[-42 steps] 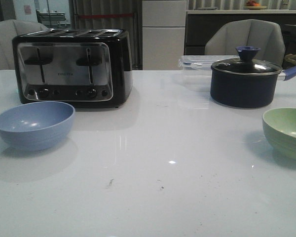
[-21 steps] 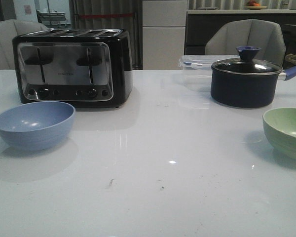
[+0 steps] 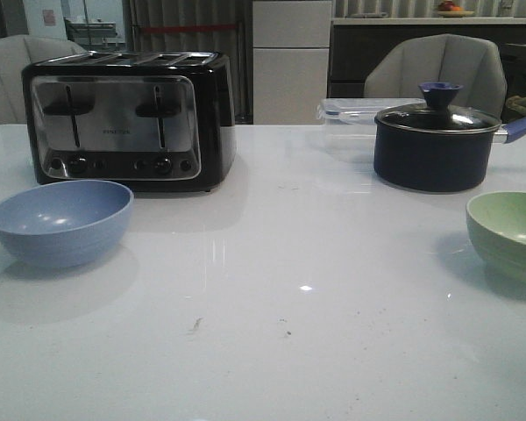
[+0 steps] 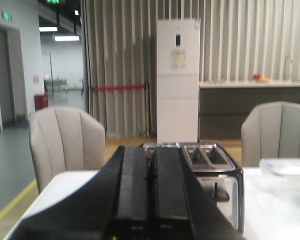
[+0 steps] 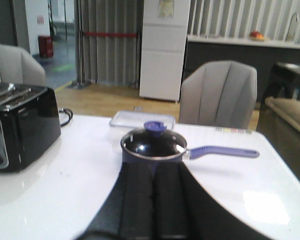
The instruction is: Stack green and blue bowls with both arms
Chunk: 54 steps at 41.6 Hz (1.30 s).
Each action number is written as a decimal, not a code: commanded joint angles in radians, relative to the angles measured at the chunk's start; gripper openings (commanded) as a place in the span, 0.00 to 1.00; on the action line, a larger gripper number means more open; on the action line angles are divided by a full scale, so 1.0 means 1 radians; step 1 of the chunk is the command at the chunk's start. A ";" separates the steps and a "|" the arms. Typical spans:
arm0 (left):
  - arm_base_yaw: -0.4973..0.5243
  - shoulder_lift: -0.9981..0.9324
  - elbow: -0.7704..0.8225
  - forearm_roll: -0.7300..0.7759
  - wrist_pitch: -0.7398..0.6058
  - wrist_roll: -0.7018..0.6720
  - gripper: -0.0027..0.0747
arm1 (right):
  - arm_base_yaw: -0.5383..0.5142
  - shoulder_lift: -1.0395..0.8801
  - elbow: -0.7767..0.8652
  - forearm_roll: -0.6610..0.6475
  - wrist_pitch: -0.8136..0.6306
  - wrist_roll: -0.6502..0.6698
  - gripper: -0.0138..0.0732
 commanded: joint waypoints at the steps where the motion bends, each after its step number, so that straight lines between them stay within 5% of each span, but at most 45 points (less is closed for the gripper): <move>1: -0.005 0.098 -0.097 -0.002 0.044 -0.008 0.15 | -0.005 0.098 -0.086 0.005 0.043 -0.002 0.22; 13: -0.005 0.285 -0.081 -0.002 0.218 -0.008 0.15 | -0.005 0.326 -0.080 0.005 0.158 -0.002 0.22; 23: -0.005 0.390 -0.030 -0.002 0.231 -0.008 0.16 | -0.005 0.482 -0.062 0.005 0.195 -0.002 0.27; 26: -0.005 0.411 -0.030 -0.002 0.227 -0.008 0.23 | -0.005 0.528 -0.062 0.005 0.195 -0.002 0.40; 30: -0.005 0.430 -0.030 -0.002 0.220 -0.008 0.45 | -0.005 0.582 -0.065 0.005 0.189 -0.002 0.61; 36: -0.005 0.442 -0.030 -0.002 0.212 -0.008 0.67 | -0.020 0.672 -0.072 0.005 0.163 0.003 0.67; 54: -0.005 0.444 -0.030 -0.002 0.212 -0.008 0.68 | -0.190 1.029 -0.294 0.017 0.187 0.026 0.67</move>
